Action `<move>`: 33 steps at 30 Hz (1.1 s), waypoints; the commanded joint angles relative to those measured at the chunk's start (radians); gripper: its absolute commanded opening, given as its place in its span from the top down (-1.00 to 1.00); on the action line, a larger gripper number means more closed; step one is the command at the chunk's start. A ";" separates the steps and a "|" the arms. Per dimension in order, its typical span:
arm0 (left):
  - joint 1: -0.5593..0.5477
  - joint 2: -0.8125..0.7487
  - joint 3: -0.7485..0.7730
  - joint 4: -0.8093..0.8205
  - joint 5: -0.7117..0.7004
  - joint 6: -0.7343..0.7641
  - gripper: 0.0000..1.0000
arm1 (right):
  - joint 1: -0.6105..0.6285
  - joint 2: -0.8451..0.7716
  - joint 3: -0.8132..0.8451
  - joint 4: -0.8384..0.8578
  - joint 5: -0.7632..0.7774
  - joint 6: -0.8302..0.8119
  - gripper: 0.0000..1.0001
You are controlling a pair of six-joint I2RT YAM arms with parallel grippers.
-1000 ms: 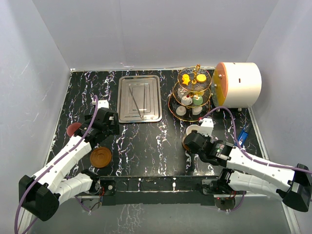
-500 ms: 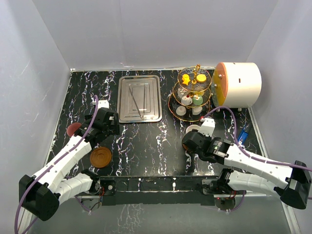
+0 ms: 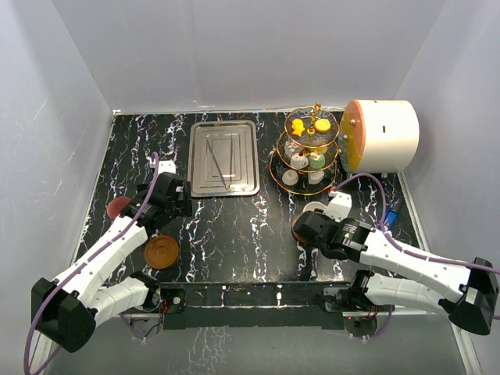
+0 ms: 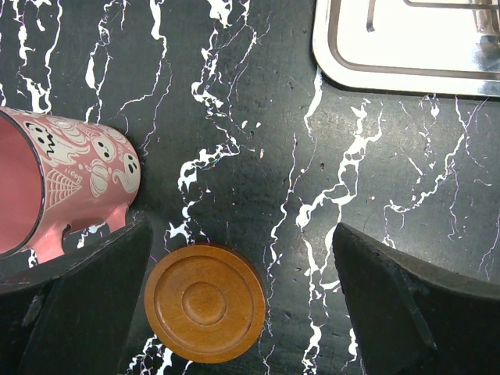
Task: Serve the afternoon tea
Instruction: Place the cup on the coaster.
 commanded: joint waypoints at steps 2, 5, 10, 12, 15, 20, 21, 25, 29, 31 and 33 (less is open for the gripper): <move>0.003 -0.002 0.033 -0.003 0.000 0.010 -0.97 | -0.001 -0.029 0.048 -0.038 0.034 0.056 0.25; 0.003 -0.003 0.033 -0.004 0.001 0.011 -0.97 | -0.001 -0.036 0.044 -0.018 0.022 0.035 0.24; 0.003 -0.003 0.034 -0.002 0.003 0.012 -0.97 | -0.001 -0.038 0.040 0.015 0.006 0.003 0.32; 0.003 -0.004 0.033 -0.004 0.002 0.012 -0.97 | -0.001 -0.036 0.046 0.032 0.009 -0.015 0.36; 0.003 -0.005 0.033 -0.004 0.002 0.010 -0.97 | -0.001 -0.012 0.078 0.030 0.024 -0.047 0.44; 0.003 -0.006 0.034 -0.006 -0.003 0.007 -0.97 | -0.001 0.051 0.136 -0.024 0.052 -0.100 0.56; 0.003 -0.006 0.034 -0.007 -0.004 0.006 -0.98 | -0.002 0.060 0.142 -0.030 0.049 -0.111 0.57; 0.004 -0.006 0.035 -0.009 -0.004 0.005 -0.97 | -0.001 0.082 0.148 -0.038 0.034 -0.121 0.61; 0.003 -0.007 0.035 -0.010 -0.004 0.004 -0.97 | -0.001 0.080 0.148 -0.041 0.028 -0.122 0.65; 0.003 -0.007 0.035 -0.010 -0.004 0.004 -0.97 | -0.001 0.071 0.149 -0.047 0.028 -0.118 0.66; 0.003 -0.008 0.035 -0.010 -0.004 0.004 -0.97 | -0.001 0.053 0.150 -0.052 0.028 -0.118 0.68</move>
